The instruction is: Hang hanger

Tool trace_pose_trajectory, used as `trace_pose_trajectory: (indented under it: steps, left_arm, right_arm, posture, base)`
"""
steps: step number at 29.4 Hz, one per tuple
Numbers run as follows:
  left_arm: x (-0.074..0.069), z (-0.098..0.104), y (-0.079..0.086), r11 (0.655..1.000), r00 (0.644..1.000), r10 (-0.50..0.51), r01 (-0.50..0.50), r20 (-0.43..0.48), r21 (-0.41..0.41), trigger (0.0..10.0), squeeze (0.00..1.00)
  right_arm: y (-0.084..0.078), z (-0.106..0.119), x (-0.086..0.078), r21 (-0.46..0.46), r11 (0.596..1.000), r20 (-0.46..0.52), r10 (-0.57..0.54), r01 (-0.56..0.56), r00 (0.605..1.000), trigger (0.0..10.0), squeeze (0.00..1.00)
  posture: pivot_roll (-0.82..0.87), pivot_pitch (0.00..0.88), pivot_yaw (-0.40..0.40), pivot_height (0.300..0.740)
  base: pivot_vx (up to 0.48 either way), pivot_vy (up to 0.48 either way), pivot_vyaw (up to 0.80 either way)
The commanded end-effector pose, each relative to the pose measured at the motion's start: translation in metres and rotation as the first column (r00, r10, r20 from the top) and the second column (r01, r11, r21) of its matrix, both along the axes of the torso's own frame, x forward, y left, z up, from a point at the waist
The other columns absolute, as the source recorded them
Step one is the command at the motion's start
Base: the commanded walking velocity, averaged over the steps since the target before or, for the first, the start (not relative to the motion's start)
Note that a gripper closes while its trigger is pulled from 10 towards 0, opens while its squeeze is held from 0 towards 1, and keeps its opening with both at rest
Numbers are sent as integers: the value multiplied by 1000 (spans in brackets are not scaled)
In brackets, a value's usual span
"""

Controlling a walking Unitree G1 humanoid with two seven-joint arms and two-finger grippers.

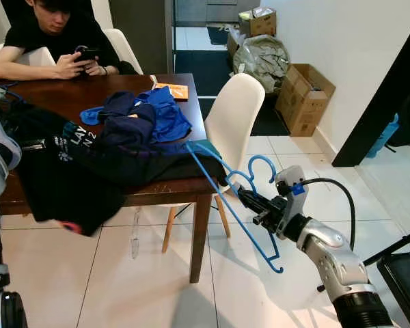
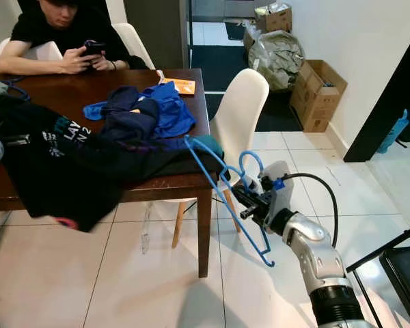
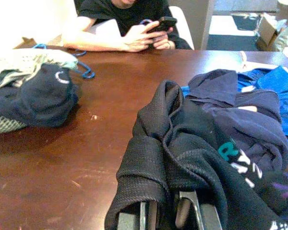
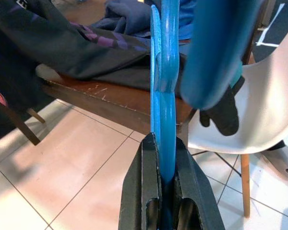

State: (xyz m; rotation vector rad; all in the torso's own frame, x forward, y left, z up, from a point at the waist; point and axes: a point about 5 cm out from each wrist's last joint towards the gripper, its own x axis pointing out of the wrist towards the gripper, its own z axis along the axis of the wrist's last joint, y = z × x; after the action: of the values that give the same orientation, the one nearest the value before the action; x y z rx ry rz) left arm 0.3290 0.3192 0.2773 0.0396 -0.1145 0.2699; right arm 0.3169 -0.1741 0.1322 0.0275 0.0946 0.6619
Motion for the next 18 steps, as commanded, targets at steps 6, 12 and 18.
trace_pose_trajectory:
  steps: [6, 12, 18]
  left_arm:
    - [25, 12, -27, 986, 989, -142, 138, 32, 89, 10000, 0]
    - [53, 10, -53, 971, 981, -192, 188, 14, 150, 10000, 0]
    - [72, -10, -78, 961, 969, -241, 247, -60, 126, 10000, 0]
  right_arm:
    - [-3, -3, -3, -2, 1000, -23, -22, 22, 1000, 10000, 0]
    - [-7, -2, -4, -24, 999, -25, -34, 34, 999, 10000, 0]
    - [-13, -1, -9, -45, 998, -22, -45, 44, 999, 10000, 0]
  posture:
    - [32, 76, -25, 740]
    - [8, 91, -26, 740]
    - [-22, 112, -20, 740]
  base:
    - [0, 0, 0]
    - [0, 0, 0]
    - [0, 0, 0]
